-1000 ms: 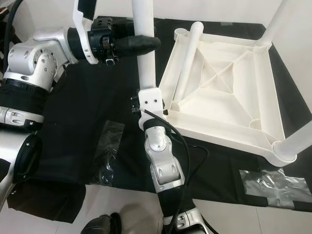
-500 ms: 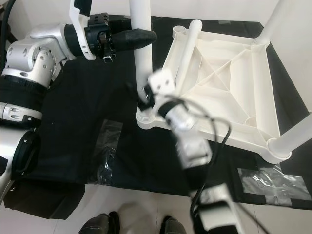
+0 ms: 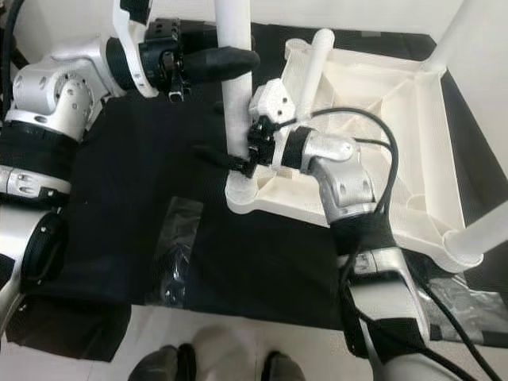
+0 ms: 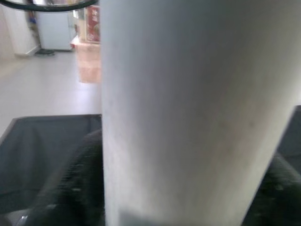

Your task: Building children table

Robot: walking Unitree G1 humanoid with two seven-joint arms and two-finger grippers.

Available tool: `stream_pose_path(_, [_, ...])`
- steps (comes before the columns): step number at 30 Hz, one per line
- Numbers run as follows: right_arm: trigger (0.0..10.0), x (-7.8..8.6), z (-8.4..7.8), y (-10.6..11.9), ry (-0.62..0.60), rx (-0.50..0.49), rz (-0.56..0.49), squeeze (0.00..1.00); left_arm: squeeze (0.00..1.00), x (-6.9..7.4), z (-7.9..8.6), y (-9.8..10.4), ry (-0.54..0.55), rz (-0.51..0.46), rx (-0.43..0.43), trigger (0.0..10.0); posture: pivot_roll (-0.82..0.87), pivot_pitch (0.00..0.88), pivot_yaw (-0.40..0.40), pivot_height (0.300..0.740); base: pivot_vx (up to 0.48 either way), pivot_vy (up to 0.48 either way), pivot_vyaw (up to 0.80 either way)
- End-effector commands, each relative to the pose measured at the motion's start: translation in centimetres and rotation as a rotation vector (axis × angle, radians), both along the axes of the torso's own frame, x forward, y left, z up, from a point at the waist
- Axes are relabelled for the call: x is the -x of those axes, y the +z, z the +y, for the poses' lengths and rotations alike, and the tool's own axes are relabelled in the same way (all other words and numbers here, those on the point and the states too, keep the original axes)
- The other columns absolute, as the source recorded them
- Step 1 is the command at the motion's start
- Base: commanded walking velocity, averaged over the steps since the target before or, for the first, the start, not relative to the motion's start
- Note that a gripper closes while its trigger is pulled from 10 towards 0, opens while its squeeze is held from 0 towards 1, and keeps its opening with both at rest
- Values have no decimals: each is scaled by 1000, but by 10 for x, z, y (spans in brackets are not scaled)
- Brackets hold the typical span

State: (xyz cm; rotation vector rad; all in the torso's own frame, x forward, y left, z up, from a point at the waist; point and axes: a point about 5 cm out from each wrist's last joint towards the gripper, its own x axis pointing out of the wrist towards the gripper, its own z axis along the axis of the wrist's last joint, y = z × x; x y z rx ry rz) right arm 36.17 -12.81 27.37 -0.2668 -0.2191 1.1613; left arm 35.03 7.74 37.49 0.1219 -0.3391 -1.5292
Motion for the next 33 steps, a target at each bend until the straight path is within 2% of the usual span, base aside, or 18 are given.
stream_pose_path(1, [3333, 0, 3, 0, 28, -11, 8, 0, 0, 0, -4, -12, -33, 34, -57, 0, 89, 173, 26, 740, 0, 0, 0])
stream_pose_path(2, [0, -3, 0, -3, 61, -13, 44, 0, 0, 0, -4, -12, -40, 33, -61, 0, 93, 176, 26, 740, 0, 0, 0])
stream_pose_path(8, [0, -4, -8, -16, 121, -7, 113, 0, 0, 2, -6, -11, -59, 25, -71, 0, 94, 179, 28, 740, 0, 0, 0])
stream_pose_path(13, [0, -5, -13, -22, 107, -25, 116, 0, 0, 3, -8, -13, -84, 41, -67, 0, 92, 181, 28, 740, 0, 0, 0])
stream_pose_path(14, [0, -6, -14, -24, 68, -29, 107, 0, 1000, 2, -8, -14, -69, 51, -68, 314, 92, 181, 28, 740, 0, 0, 0])
stream_pose_path(15, [0, -7, -14, -27, 4, -32, 87, 0, 1000, 3, -8, -14, -77, 61, -78, 4902, 86, 185, 15, 740, 0, 0, 0])
stream_pose_path(16, [0, -7, -14, -27, 4, -32, 87, 0, 1000, 3, -8, -14, -77, 61, -78, 4902, 86, 185, 15, 740, 0, 0, 0])
stream_pose_path(17, [0, -9, -14, -31, -77, -33, 74, 0, 1000, 4, -8, -15, -81, 60, -94, 10000, 85, 186, 11, 740, 0, 0, 0])
stream_pose_path(18, [0, -9, -14, -31, -77, -33, 74, 0, 1000, 4, -8, -15, -81, 60, -94, 10000, 85, 186, 11, 740, 0, 0, 0])
stream_pose_path(19, [0, -12, -10, -40, -286, -91, 84, 0, 1000, 0, -8, -14, -22, 54, -72, 10000, 84, 188, 1, 740, 0, 0, 0])
stream_pose_path(20, [0, -10, -8, -56, -617, -157, 100, 0, 192, -2, -5, -12, 7, 59, -62, 10000, 83, 191, -19, 740, 0, 0, 0])
stream_pose_path(22, [0, -10, -8, -56, -617, -157, 100, 0, 192, -2, -5, -12, 7, 59, -62, 10000, 83, 191, -19, 740, 0, 0, 0])
stream_pose_path(23, [0, 9, -2, -80, -863, -210, 167, 0, 0, -3, -2, -12, 29, 53, -59, 10000, 84, 194, -20, 740, 0, 0, 0])
stream_pose_path(24, [0, 32, 8, -98, -978, -227, 227, 0, 0, -4, 0, -11, 46, 59, -52, 10000, 100, 211, -5, 740, 0, 0, 0])
stream_pose_path(25, [0, 32, 8, -98, -978, -227, 227, 0, 0, -4, 0, -11, 46, 59, -52, 10000, 100, 211, -5, 740, 0, 0, 0])
stream_pose_path(26, [0, 46, 21, -108, -991, -239, 270, 0, 0, -5, 2, -13, 57, 61, -60, 10000, 81, 195, 6, 740, 0, 0, 0])
stream_pose_path(27, [0, 49, 33, -109, -960, -259, 291, 0, 0, -6, 1, -14, 64, 64, -64, 10000, 86, 187, 9, 740, 0, 0, 0])
stream_pose_path(33, [0, 34, 51, -95, -904, -306, 257, 0, 0, -9, -3, -16, 95, 63, -74, 10000, 78, 174, 9, 740, 0, 0, 0])
